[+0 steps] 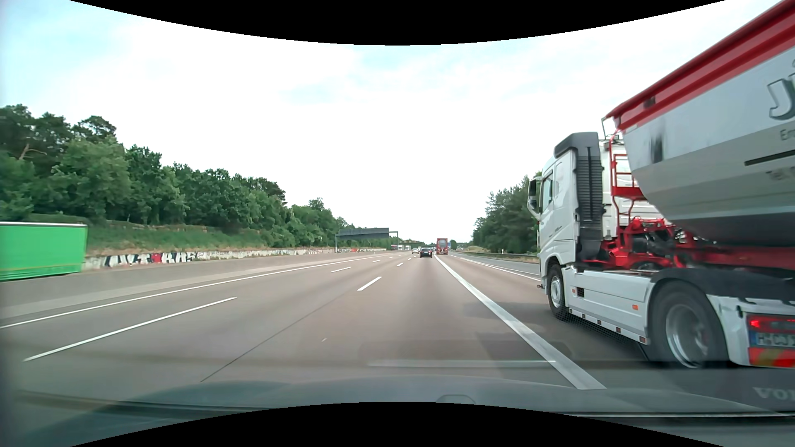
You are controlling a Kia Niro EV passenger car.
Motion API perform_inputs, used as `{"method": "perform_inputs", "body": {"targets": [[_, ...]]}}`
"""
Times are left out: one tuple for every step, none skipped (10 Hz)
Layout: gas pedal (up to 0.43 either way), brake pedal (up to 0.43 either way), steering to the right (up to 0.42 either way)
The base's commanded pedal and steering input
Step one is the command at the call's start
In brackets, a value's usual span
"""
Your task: Follow the waypoints while adhering to traffic rules and regulations
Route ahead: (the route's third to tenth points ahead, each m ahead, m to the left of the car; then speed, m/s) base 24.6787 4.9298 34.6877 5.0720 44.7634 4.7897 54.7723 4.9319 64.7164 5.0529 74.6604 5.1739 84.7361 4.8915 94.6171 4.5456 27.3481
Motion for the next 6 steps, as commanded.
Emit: {"method": "perform_inputs", "body": {"targets": [[0.157,0.000,-0.003],[0.157,0.000,-0.003],[0.157,0.000,-0.003],[0.157,0.000,-0.003],[0.157,0.000,-0.003],[0.157,0.000,-0.003]]}}
